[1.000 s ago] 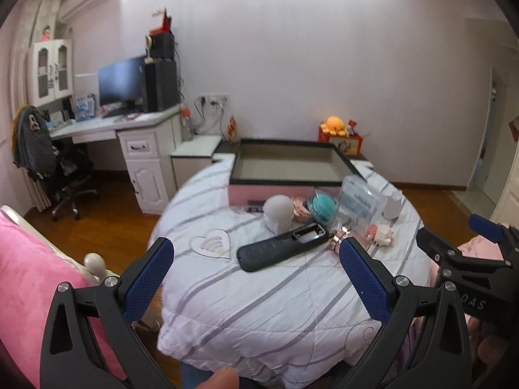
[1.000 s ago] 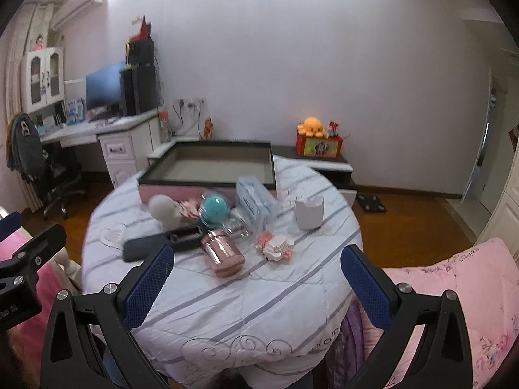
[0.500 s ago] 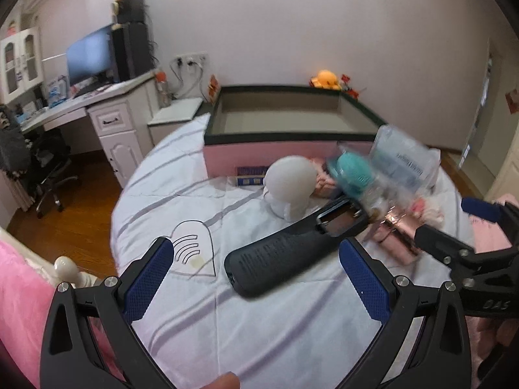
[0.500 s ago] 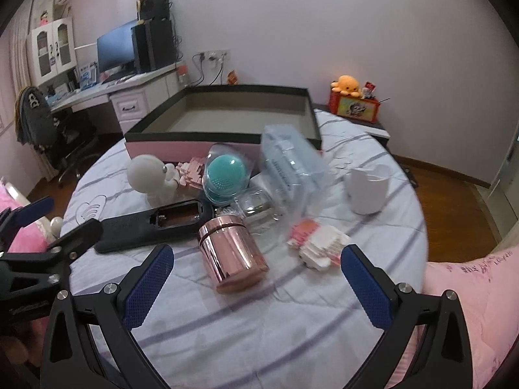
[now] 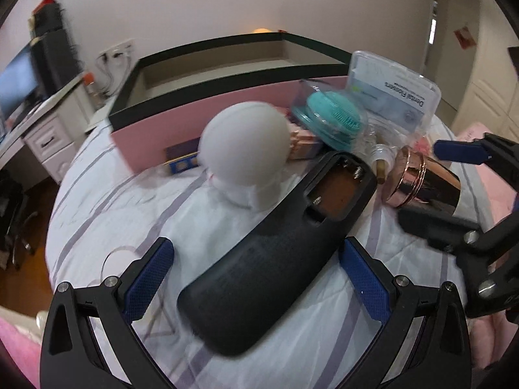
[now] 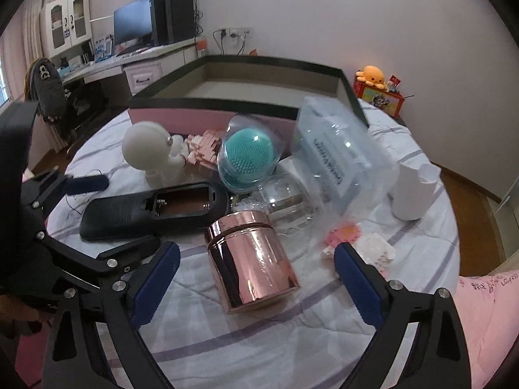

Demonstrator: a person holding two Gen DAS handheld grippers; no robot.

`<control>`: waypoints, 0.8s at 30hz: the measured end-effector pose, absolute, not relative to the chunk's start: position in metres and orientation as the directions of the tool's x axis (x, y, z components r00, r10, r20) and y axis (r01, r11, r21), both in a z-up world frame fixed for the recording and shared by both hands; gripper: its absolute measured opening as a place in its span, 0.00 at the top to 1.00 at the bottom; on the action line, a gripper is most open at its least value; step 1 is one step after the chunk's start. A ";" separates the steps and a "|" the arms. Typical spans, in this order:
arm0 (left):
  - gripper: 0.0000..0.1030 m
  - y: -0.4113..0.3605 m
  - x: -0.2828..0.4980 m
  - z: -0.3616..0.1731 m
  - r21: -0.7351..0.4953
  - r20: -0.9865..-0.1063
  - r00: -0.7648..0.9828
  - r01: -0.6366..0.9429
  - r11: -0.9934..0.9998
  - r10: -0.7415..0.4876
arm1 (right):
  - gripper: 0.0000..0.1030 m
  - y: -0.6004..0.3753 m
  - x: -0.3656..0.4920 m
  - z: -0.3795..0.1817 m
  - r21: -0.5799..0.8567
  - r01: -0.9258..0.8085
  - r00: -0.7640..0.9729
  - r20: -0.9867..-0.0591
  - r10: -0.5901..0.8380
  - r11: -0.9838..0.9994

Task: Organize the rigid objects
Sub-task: 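Grasp the black remote with the left tool while the right tool grasps the rose-gold canister, then carry the remote and canister into the box tray and open both tools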

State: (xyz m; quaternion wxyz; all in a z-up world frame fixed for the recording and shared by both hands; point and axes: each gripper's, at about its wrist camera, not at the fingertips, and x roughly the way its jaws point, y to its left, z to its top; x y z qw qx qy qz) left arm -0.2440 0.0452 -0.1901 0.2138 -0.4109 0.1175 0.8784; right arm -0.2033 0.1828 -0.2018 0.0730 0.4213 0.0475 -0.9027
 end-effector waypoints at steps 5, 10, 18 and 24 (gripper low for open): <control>0.01 0.042 -0.248 -0.191 -0.006 -0.789 -0.539 -0.473 -0.881 0.294 | 0.12 0.190 -0.211 -0.208 0.032 0.175 -0.605 -0.785 -0.133 -0.984; 0.16 0.043 -0.240 -0.189 -0.021 -0.782 -0.534 -0.495 -0.868 0.323 | 0.25 0.194 -0.214 -0.212 0.050 0.179 -0.592 -0.792 -0.148 -0.983; 0.51 0.042 -0.234 -0.183 -0.032 -0.786 -0.521 -0.505 -0.862 0.334 | 0.48 0.189 -0.212 -0.216 0.067 0.211 -0.567 -0.804 -0.178 -0.975; 0.64 0.040 -0.242 -0.179 -0.071 -0.782 -0.522 -0.467 -0.881 0.340 | 0.51 0.189 -0.211 -0.214 0.092 0.210 -0.572 -0.796 -0.199 -0.973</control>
